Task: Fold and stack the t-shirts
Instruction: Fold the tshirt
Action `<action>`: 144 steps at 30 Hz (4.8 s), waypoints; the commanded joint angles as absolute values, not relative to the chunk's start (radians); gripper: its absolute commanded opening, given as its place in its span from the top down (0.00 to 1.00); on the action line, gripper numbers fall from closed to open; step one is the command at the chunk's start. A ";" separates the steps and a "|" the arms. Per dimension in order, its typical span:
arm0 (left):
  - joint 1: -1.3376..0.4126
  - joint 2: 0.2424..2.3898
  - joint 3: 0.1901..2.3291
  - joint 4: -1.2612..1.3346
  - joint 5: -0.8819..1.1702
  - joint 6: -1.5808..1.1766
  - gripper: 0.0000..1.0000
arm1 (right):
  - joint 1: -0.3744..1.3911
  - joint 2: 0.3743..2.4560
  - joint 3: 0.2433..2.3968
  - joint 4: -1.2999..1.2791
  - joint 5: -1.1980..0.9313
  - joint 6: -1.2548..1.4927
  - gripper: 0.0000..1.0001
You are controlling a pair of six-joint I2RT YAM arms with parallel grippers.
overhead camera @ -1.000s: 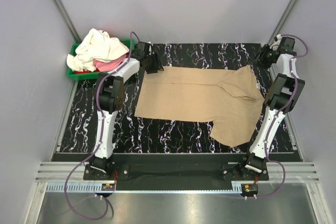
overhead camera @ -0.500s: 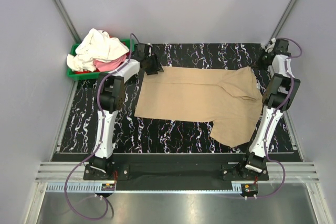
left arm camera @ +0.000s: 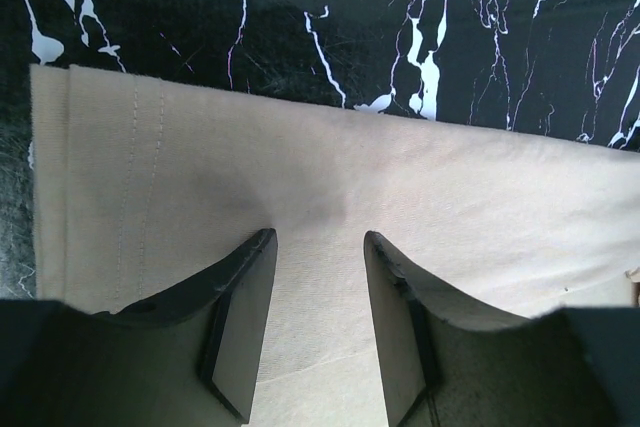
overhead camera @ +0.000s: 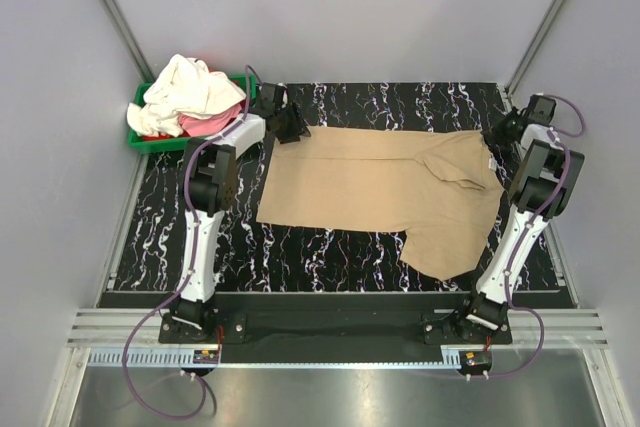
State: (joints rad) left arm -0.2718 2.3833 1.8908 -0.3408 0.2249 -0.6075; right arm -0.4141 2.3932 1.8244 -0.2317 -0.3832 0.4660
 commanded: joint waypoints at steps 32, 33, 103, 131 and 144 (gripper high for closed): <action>-0.388 1.554 1.396 -0.548 0.422 -0.408 0.46 | -0.199 1.646 1.048 -0.324 -0.046 1.014 0.47; -0.388 1.545 1.375 -0.546 0.420 -0.405 0.46 | -0.199 1.652 1.040 -0.299 -0.045 1.026 0.48; -0.371 1.949 1.713 -0.575 0.357 -0.488 0.46 | -0.334 1.675 1.213 -0.532 -0.100 0.565 0.59; -0.287 2.316 1.881 -0.485 0.339 -0.512 0.48 | -0.365 1.977 1.330 -0.474 -0.037 0.374 0.60; -0.284 2.355 1.838 -0.492 0.284 -0.511 0.48 | -0.367 1.867 1.344 -0.476 -0.006 0.459 1.00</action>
State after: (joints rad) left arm -0.2832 2.3199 1.8400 -0.4988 0.3359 -0.5171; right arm -0.3622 1.9629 1.3197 -0.4763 -0.0525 0.4263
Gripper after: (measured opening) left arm 0.522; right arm 0.011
